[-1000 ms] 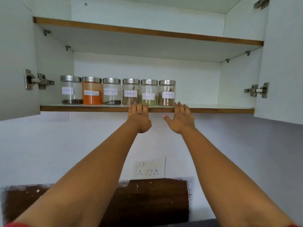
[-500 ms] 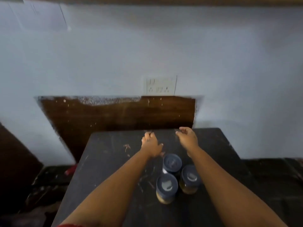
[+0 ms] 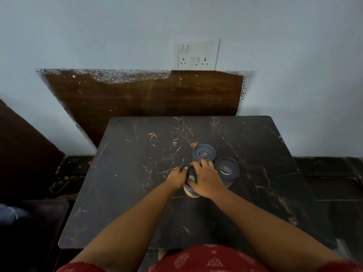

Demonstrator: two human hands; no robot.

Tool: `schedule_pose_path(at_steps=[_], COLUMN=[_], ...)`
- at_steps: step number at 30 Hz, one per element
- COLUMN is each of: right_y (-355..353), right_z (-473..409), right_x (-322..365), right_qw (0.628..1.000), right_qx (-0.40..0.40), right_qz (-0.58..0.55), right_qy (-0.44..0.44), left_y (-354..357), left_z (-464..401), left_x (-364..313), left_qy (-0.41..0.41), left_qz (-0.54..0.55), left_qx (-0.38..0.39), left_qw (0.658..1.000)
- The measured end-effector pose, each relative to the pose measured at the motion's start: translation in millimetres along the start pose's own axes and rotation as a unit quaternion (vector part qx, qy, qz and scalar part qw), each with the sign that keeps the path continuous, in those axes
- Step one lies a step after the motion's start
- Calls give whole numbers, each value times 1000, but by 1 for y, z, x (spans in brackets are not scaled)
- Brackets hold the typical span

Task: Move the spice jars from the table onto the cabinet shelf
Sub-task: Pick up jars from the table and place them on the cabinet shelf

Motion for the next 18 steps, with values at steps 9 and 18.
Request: schedule_pose_path(at_steps=[9,18], right_y=[32,-18], right_z=[13,-8], right_x=[-8,-8], right_qw=[990,977], right_qx=[143,189], right_qz=[-15,-97], right_qy=[11,7], left_y=[8,-2], left_z=[8,22], left_x=[-6,0], left_qy=[61,-31], left_qz=[-49,231], left_qx=[-10,-88], left_qw=[997,968])
Point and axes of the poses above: each hand's wrist, its own z-axis away from the middle knuckle, its own y-axis out of the palm, x = y × z, the point moved 10 cm from there along -z, towards the middle knuckle, and after that the axes turned 13 degrees about y, right-handed, at the moved point
